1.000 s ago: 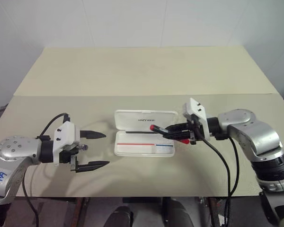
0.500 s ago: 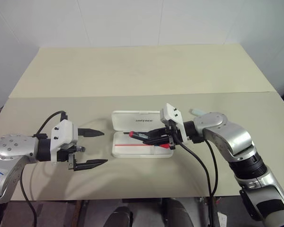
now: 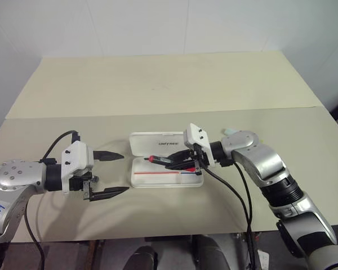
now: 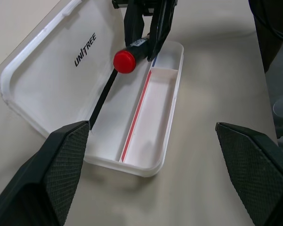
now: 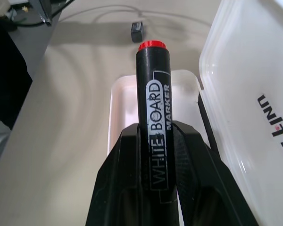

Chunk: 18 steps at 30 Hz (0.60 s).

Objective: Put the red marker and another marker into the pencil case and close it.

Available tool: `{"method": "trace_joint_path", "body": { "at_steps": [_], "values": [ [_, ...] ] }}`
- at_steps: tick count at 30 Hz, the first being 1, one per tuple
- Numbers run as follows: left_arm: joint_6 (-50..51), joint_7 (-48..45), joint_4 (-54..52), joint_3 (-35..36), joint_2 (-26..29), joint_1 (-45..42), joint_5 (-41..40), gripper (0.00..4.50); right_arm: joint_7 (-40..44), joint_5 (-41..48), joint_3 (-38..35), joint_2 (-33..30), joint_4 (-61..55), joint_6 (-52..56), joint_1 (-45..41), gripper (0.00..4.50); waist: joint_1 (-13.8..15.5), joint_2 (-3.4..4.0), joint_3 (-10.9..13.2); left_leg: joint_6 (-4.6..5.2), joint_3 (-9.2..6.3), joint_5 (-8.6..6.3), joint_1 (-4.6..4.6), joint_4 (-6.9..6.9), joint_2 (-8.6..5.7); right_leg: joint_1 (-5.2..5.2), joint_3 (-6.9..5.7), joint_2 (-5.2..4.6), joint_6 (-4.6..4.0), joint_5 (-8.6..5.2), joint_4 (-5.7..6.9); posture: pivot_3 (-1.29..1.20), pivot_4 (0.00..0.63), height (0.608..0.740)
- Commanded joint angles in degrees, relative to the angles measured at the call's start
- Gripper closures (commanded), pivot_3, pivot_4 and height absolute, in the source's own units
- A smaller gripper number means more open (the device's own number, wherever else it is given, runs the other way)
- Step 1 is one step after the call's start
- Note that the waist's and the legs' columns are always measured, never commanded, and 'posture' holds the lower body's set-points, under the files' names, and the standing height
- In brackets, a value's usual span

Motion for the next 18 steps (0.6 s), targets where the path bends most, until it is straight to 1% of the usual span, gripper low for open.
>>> {"method": "trace_joint_path", "body": {
  "at_steps": [1,5,10,18],
  "values": [
    [-0.3,0.4,-1.9,0.3,-0.3,-0.7,-0.7,0.0,1.1,-1.0,0.5,1.1,0.4,-3.1,-1.5,3.93,0.0,0.0,0.0,0.0,0.03,0.0,0.0,0.0,0.0,-0.05,0.01,0.0,0.0,0.0,0.05,0.0,0.15,0.74],
    [-0.4,0.4,-1.6,0.2,-0.3,-1.1,-0.6,0.0,2.2,-2.6,1.4,1.7,1.9,-6.4,-1.4,3.93,0.0,-0.02,0.0,0.0,0.16,0.0,-0.03,0.01,0.0,-0.3,0.02,-0.08,-0.06,-0.01,0.31,0.0,0.15,0.74],
    [-0.4,0.4,-1.4,-0.1,-0.4,-1.5,-0.6,0.0,1.9,-4.7,1.6,2.9,4.6,-10.1,-1.9,3.93,0.0,-0.02,0.0,0.0,0.33,0.0,-0.01,0.04,0.0,-0.33,0.02,-0.08,-0.07,0.0,0.37,0.0,0.15,0.74],
    [-0.4,0.5,-1.4,-0.2,-0.7,-1.6,-0.4,0.0,2.2,-5.7,1.2,3.6,5.1,-10.5,-1.7,3.93,0.0,-0.02,0.0,0.0,0.4,0.0,-0.02,0.04,0.02,-0.37,0.03,-0.08,-0.08,0.0,0.39,0.0,0.15,0.74]
  ]
}}
